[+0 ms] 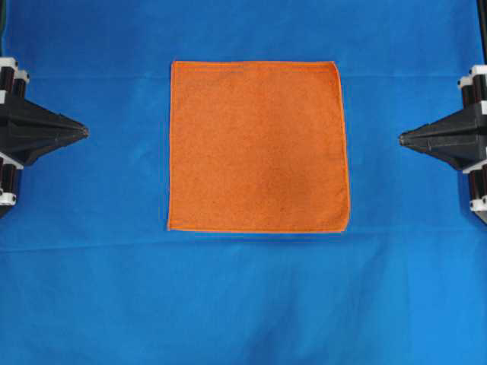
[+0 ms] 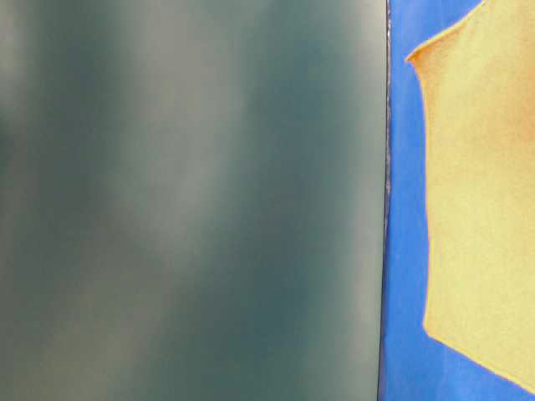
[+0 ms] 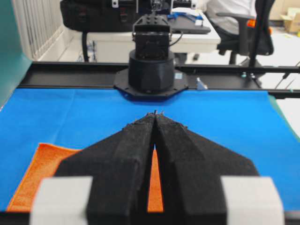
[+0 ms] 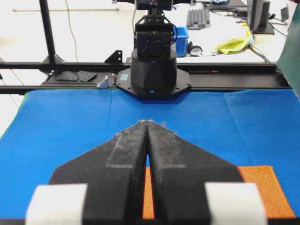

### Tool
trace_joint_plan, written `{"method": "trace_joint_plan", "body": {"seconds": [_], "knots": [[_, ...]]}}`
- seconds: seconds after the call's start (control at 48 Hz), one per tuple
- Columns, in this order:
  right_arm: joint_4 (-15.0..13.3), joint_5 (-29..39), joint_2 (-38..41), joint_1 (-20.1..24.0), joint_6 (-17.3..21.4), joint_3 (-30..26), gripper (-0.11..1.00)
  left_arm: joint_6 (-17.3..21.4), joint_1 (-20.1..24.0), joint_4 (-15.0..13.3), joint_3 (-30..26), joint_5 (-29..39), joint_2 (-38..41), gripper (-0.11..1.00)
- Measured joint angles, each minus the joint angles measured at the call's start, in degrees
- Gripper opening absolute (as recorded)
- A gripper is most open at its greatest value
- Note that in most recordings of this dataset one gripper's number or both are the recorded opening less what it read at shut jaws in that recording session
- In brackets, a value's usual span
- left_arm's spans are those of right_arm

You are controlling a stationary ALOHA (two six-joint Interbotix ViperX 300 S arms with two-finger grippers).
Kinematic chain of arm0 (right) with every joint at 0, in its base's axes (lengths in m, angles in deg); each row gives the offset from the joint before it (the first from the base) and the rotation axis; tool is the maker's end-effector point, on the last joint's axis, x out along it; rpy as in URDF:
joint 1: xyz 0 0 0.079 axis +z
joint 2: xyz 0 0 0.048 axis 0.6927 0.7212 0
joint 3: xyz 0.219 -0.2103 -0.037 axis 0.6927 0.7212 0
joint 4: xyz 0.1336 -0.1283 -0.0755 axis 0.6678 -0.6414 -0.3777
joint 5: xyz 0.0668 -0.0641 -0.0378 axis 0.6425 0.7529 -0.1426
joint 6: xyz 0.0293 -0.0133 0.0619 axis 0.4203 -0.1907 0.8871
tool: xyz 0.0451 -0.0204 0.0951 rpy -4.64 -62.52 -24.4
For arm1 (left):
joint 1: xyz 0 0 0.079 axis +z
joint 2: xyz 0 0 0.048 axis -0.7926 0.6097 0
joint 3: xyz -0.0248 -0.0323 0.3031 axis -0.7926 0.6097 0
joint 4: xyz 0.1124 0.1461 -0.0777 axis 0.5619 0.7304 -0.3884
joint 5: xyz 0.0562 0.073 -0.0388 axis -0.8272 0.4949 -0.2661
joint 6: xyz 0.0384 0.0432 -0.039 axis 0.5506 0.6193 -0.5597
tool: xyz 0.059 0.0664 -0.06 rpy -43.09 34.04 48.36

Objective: Fold the orange towel.
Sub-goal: 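Move both grippers to the towel's far corners and grasp them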

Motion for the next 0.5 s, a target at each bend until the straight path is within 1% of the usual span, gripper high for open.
{"method": "trace_joint_plan", "body": {"seconds": [0.062, 0.125, 0.229, 0.416, 0.5], "knots": [[0.09, 0.09, 0.18, -0.44, 0.09, 0.00, 0.00, -0.09, 0.62, -0.26, -0.35, 0.00, 1.23, 0.00], [0.09, 0.79, 0.70, -1.67, 0.09, -0.35, 0.00, -0.26, 2.11, -0.97, -1.05, -0.09, 4.39, 0.00], [0.26, 2.81, 1.85, -4.31, 0.53, -1.14, 0.00, -0.18, 4.31, -1.05, -2.72, -0.88, 9.67, 0.00], [0.44, 6.33, 6.15, -12.39, 1.76, -2.55, 0.00, -0.44, 11.78, -1.05, -5.63, -1.32, 19.86, 0.00], [0.44, 6.77, 9.23, -16.61, 2.55, -2.81, 0.00, -0.62, 13.71, -1.05, -6.77, -1.32, 23.29, 0.00]]}}
